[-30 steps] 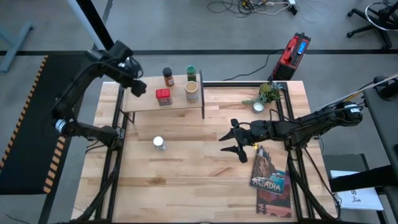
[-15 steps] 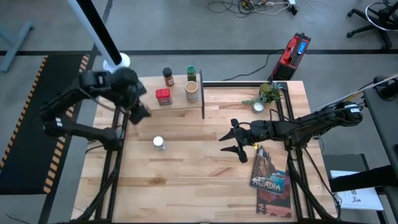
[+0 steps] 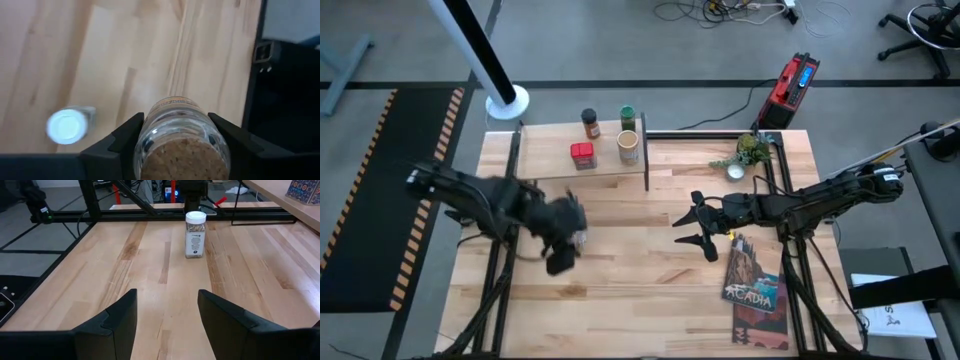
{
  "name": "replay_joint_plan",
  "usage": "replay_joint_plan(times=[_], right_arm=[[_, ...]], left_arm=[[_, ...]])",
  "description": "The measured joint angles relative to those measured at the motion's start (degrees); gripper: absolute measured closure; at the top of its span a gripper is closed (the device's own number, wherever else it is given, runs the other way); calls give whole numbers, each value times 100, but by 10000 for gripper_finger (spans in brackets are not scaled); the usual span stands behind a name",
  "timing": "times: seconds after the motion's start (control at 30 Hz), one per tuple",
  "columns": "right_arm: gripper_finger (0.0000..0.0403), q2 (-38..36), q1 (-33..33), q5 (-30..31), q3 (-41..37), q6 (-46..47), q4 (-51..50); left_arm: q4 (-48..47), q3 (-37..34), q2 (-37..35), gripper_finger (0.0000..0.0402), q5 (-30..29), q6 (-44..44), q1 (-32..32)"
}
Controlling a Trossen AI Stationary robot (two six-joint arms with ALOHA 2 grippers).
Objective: Shelf spices
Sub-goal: Remove the transparent seasoning bottle from the shelf
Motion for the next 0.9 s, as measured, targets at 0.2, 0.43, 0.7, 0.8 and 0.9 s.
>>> replay_joint_plan(times=[0.2,0.43,0.7,0.8,0.9], right_arm=[[217,1,0,2,-1,0,1],[217,1,0,1,-1,2,4],[217,1,0,-1,-1,0,4],[217,1,0,-1,-1,-2,4],[217,2,0,-3,-1,-7,4]], left_arm=[[-10,-97,703,208,-307,6,-736],[-16,-128,1561,222,-308,974,-863],[-227,-145,2402,198,-310,2497,-839],[-227,-229,2600,209,-321,2767,-805],[-162,-365,2723,228,-546,2926,-783]])
